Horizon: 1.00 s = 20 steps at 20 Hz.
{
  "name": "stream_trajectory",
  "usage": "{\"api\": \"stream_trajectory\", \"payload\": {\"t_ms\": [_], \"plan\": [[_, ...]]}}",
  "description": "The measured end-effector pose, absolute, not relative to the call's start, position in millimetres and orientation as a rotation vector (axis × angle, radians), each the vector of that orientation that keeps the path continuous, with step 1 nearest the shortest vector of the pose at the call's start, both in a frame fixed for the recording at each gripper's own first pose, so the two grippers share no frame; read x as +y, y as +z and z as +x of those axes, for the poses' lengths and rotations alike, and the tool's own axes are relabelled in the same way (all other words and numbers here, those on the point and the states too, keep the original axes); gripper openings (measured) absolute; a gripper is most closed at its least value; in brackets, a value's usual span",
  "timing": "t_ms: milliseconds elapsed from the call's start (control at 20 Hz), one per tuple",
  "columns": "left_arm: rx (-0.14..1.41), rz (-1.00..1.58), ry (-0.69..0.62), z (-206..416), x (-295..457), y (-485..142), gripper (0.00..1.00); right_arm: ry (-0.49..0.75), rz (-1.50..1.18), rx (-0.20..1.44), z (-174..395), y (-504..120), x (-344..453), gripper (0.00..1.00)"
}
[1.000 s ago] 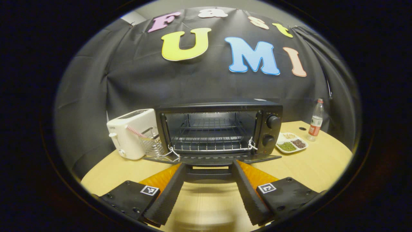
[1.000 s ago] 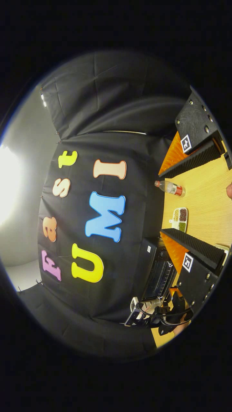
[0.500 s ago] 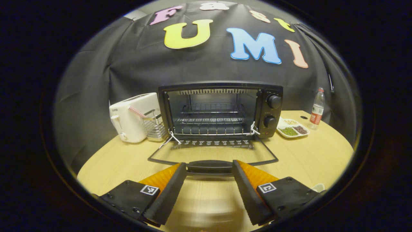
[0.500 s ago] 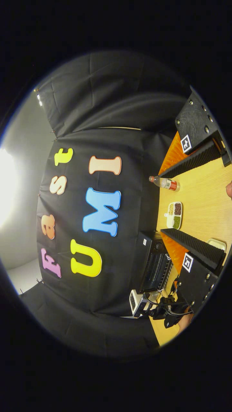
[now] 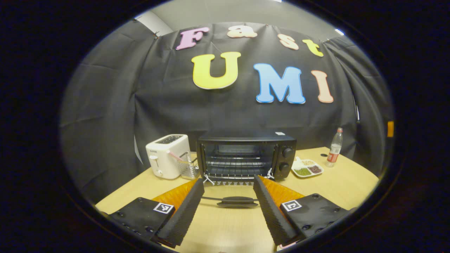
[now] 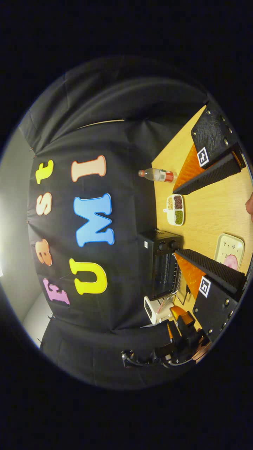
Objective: Open the electric oven with the left hand, put the food in, and close the electric oven.
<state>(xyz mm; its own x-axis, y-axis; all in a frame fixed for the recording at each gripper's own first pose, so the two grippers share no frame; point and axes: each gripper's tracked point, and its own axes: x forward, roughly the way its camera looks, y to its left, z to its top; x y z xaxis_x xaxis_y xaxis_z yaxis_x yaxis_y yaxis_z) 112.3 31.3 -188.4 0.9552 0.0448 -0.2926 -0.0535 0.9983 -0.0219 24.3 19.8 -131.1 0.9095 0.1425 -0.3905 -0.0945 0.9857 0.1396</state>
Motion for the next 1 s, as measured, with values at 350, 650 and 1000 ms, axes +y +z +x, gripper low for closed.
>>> {"api": "stream_trajectory", "payload": {"t_ms": [350, 650, 1000], "plan": [[0.135, -0.014, 0.120, 71, 68, -96, 1.00, 0.289, 0.323, 0.712, 4, -194, 56, 0.98], [0.075, -0.024, 0.151, 44, 86, -61, 1.00, 0.340, 0.470, 0.941, -6, -235, 69, 0.99], [0.058, -0.025, 0.186, 36, 100, -54, 1.00, 0.418, 0.603, 1.249, -23, -284, 81, 0.99]]}}
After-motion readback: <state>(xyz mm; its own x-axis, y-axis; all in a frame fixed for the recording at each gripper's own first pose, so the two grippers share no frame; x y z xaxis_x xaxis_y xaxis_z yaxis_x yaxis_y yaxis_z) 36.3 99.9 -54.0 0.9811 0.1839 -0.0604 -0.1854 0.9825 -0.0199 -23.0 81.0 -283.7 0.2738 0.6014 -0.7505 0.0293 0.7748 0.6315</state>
